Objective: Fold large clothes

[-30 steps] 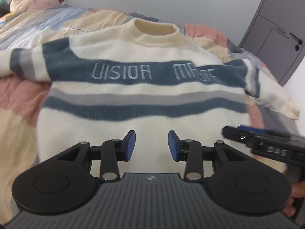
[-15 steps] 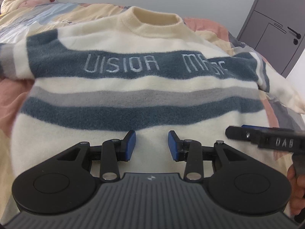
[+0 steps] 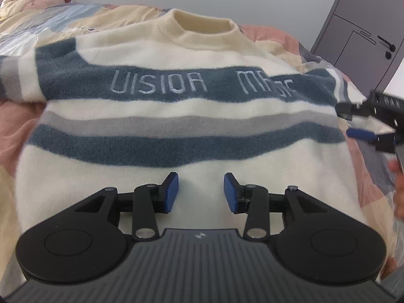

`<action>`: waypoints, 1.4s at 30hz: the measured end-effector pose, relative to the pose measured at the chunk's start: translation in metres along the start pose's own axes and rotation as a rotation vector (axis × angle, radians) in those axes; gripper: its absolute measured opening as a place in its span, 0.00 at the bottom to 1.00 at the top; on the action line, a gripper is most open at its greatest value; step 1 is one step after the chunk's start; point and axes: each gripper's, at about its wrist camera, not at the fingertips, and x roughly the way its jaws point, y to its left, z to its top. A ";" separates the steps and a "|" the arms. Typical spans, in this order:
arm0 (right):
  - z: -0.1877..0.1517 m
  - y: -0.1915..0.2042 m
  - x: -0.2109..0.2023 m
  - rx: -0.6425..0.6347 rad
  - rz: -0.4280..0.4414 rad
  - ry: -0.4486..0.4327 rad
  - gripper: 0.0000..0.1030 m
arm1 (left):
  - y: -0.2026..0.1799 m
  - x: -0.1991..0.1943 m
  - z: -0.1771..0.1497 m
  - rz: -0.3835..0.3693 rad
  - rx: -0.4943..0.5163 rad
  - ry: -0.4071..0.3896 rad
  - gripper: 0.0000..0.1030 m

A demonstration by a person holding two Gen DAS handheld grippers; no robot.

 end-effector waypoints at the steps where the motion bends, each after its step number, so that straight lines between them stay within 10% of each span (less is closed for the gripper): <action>1: 0.008 -0.008 0.003 0.014 -0.019 -0.012 0.71 | -0.001 -0.001 -0.001 0.002 0.005 -0.001 0.45; 8: 0.046 -0.096 0.018 0.111 -0.176 -0.139 0.71 | -0.005 -0.007 -0.006 0.011 0.002 -0.003 0.47; 25: 0.070 -0.267 0.001 0.517 -0.237 -0.503 0.71 | 0.000 -0.003 -0.005 -0.035 -0.045 -0.010 0.56; 42: 0.036 -0.285 -0.014 0.573 -0.260 -0.587 0.70 | -0.003 0.002 -0.001 -0.039 -0.079 0.004 0.59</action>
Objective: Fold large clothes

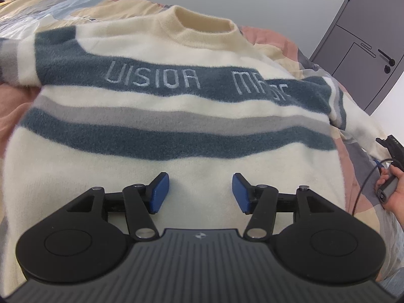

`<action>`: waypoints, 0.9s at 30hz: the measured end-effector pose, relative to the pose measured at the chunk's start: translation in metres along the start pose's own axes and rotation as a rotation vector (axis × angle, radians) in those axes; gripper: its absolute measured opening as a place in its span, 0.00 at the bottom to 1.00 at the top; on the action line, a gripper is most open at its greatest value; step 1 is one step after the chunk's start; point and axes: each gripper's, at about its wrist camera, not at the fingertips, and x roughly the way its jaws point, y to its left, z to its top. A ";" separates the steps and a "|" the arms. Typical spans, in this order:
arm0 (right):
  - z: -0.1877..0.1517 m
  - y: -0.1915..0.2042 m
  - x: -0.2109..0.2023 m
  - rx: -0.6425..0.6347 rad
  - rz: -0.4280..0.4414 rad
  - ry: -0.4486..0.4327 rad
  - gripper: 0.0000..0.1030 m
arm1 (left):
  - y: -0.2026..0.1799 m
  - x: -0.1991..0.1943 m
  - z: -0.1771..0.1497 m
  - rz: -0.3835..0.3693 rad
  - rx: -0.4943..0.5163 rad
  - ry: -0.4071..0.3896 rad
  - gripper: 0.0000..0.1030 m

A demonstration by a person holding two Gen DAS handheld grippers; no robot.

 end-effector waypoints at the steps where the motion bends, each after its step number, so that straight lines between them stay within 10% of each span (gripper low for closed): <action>1: 0.002 0.003 0.005 -0.027 -0.022 -0.014 0.71 | 0.000 0.000 0.000 0.000 -0.001 0.000 0.59; 9: 0.040 0.001 0.019 -0.008 -0.097 -0.164 0.67 | 0.000 0.001 -0.001 0.008 -0.013 -0.003 0.60; 12: 0.056 0.003 0.016 -0.078 -0.087 -0.165 0.21 | 0.002 0.002 0.001 0.007 -0.025 -0.003 0.60; 27: 0.165 0.112 -0.020 -0.384 -0.084 -0.301 0.15 | 0.011 -0.002 0.009 0.014 -0.066 0.003 0.60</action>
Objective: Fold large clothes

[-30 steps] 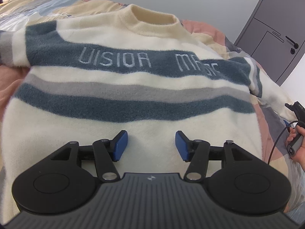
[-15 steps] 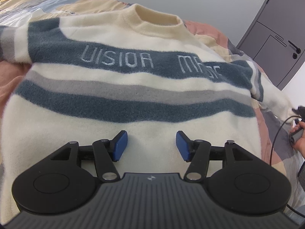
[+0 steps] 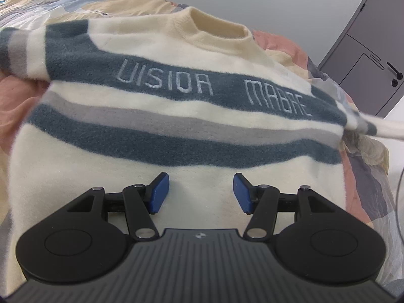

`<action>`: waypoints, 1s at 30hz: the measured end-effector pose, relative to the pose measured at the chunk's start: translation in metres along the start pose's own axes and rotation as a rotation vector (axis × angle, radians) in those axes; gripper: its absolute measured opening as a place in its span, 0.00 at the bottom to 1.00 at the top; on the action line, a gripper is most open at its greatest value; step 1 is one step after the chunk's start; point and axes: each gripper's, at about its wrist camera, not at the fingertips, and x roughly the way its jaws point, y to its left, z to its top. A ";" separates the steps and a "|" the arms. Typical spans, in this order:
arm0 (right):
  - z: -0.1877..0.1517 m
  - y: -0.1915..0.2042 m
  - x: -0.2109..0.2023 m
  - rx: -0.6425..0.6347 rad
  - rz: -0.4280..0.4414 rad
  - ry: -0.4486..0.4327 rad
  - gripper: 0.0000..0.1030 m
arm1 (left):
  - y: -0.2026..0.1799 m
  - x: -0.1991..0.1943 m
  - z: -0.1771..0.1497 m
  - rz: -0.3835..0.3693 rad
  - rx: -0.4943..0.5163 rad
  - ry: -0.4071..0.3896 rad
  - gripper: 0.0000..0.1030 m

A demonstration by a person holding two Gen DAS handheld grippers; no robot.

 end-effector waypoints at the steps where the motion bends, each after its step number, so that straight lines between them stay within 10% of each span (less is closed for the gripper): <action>1: 0.008 0.011 -0.005 -0.020 0.024 -0.010 0.15 | 0.001 -0.001 0.001 0.001 -0.003 -0.001 0.60; 17: 0.046 0.276 -0.193 -0.335 0.694 -0.035 0.15 | 0.032 -0.066 0.015 -0.065 -0.099 -0.127 0.60; 30: -0.084 0.386 -0.348 -0.538 1.242 0.234 0.15 | 0.097 -0.123 0.024 -0.051 -0.254 -0.235 0.60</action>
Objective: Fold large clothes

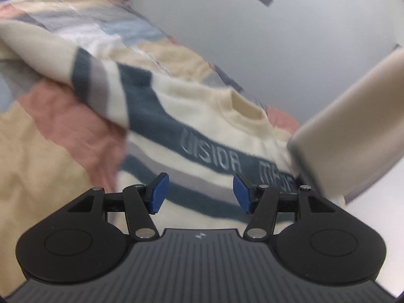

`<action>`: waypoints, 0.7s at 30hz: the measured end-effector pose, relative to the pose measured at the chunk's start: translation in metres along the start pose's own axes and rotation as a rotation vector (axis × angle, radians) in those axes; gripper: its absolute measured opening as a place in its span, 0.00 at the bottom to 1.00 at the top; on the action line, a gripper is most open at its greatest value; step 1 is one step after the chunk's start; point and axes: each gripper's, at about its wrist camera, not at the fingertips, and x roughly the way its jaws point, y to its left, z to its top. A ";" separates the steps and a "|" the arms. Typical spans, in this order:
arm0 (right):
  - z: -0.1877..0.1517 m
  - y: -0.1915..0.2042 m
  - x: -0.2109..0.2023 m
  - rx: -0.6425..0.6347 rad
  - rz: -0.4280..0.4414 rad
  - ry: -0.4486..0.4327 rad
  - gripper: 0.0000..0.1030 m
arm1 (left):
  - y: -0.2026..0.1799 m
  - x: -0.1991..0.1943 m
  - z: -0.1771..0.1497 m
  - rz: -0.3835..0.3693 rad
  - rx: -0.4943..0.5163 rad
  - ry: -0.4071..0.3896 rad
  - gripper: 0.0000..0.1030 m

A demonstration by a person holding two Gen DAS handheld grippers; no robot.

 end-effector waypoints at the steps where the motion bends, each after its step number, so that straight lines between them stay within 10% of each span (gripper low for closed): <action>1: -0.015 0.021 0.006 -0.003 0.020 0.031 0.15 | 0.004 -0.003 0.004 0.007 -0.005 -0.015 0.60; 14: -0.194 0.114 0.052 0.083 0.202 0.456 0.19 | 0.039 -0.003 0.020 0.017 -0.075 -0.028 0.60; 21: -0.198 0.119 0.023 0.144 0.326 0.556 0.58 | 0.034 -0.014 0.019 -0.036 -0.080 -0.025 0.60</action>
